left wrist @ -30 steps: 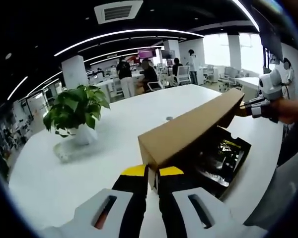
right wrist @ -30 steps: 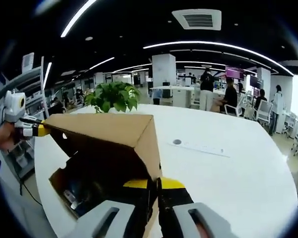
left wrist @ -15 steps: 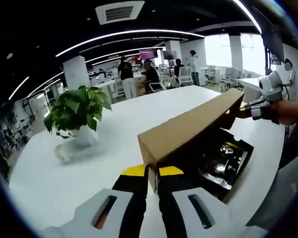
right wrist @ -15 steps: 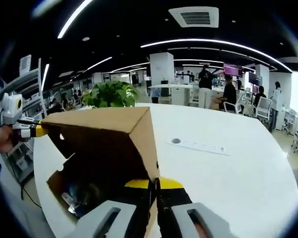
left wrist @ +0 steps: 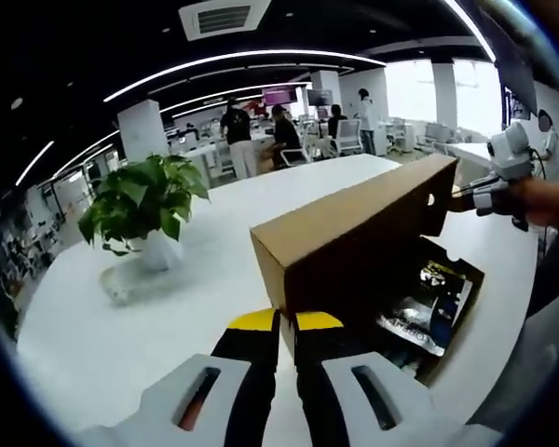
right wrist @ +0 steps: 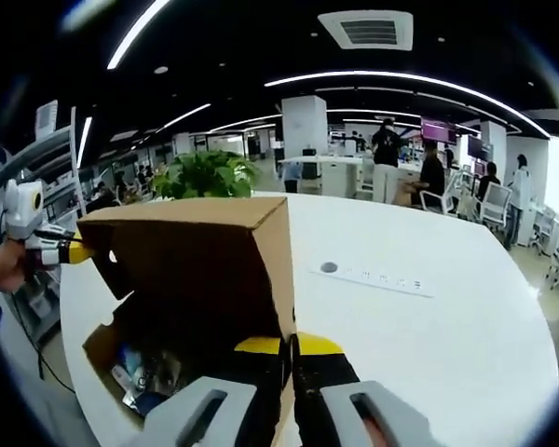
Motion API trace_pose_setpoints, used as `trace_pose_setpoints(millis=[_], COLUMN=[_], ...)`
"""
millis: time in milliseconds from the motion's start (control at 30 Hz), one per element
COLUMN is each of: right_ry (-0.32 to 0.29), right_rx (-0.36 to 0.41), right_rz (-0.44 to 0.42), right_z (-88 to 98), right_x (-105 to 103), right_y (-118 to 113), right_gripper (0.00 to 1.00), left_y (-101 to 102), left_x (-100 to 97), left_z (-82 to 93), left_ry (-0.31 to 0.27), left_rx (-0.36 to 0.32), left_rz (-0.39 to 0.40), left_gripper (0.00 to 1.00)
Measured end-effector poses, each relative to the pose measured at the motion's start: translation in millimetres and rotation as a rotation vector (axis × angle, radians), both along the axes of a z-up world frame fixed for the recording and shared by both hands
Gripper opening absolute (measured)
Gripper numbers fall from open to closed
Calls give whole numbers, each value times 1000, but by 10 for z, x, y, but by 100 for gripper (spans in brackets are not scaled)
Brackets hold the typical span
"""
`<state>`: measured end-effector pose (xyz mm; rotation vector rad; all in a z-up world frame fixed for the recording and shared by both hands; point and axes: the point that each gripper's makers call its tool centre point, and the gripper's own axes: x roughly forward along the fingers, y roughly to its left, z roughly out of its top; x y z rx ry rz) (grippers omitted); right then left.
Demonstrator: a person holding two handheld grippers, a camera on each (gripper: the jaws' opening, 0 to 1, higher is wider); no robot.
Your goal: Operate the shoe box by opening the lid, removing the specified soft item, and placing it in the target area until the item is outside and the box remains undamaged.
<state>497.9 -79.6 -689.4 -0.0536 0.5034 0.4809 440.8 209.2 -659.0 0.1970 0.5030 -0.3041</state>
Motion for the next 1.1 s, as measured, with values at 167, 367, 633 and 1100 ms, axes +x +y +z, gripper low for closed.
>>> trace_pose_setpoints(millis=[167,367,633,1100], right_ry=[5,11,19,62], right_rx=[0,-3,-9,-24], right_rz=[0,-5,1,3], right_z=[8,9,-23,-217], right_x=[1,40,113,151], right_y=[22,44,58,53], right_gripper=[0,0,0,0], left_y=[5,9,20,42], left_x=[33,86,165,253], left_z=[-50,-99,-137,-215], left_ry=[10,21,33,49], left_rx=[-1,3,1,1], left_rz=[-5,-5,-14,-7], left_gripper=[3,3,3,3])
